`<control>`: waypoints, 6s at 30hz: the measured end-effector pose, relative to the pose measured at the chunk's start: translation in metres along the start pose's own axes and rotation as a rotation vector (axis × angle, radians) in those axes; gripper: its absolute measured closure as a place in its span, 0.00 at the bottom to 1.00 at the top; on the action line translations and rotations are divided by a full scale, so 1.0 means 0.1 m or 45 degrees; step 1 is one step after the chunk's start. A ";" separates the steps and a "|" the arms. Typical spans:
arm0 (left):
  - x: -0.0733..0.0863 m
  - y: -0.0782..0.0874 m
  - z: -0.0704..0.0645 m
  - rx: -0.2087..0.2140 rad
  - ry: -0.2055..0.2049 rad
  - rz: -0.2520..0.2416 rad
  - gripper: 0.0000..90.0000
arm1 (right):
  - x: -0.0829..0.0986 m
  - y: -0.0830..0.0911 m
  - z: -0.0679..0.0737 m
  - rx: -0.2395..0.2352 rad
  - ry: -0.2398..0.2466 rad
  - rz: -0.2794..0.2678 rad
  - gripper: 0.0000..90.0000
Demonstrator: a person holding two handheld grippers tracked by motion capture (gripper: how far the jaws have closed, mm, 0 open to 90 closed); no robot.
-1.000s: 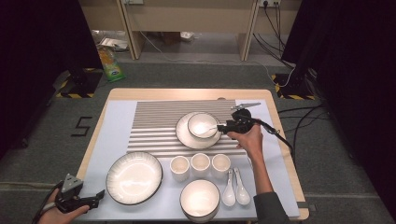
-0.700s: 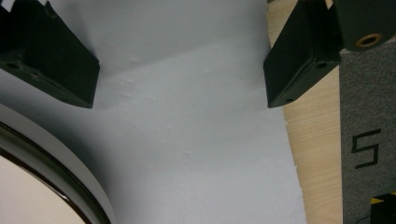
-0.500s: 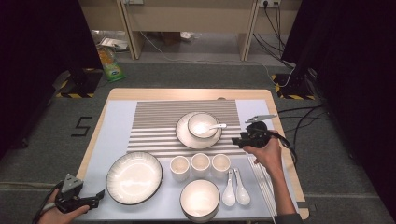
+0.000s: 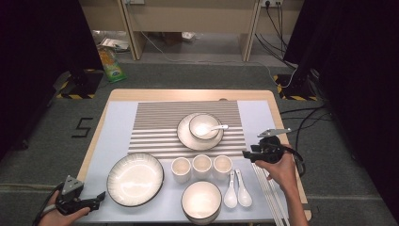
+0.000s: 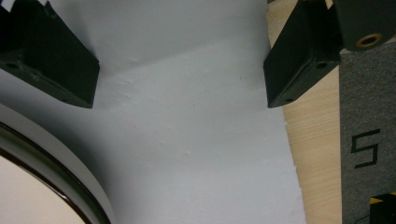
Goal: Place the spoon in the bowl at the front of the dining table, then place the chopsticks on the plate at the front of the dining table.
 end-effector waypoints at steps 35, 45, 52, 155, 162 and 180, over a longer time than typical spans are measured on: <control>0.00 0.00 0.00 0.000 0.001 -0.001 0.11 | 0.41 0.19 -0.32 0.125 -0.057 0.123 0.62; 0.00 0.00 0.00 -0.001 0.001 -0.001 0.11 | 0.61 0.29 -0.51 0.202 -0.125 0.185 0.64; 0.00 0.00 0.00 -0.001 0.001 -0.002 0.11 | 0.68 0.28 -0.54 0.228 -0.125 0.254 0.66; 0.00 0.00 0.01 0.009 -0.006 0.013 0.10 | 0.54 0.05 -0.61 0.370 -0.212 0.735 0.89; 0.00 0.00 0.00 0.008 -0.004 0.012 0.10 | 0.55 0.08 -0.69 0.306 -0.254 0.704 0.94; 0.00 0.00 0.01 0.010 -0.006 0.014 0.10 | 0.45 0.20 -0.71 0.311 -0.221 0.664 0.94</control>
Point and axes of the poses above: each handheld gripper's, and its own axes: y roughly backward along the jaws, x roughly out of its underside, z roughly to its left, the point moved 4 cm from there along -y, roughly forward along the jaws, and after that the axes turned 13 degrees about -y, right-handed, at the moved point
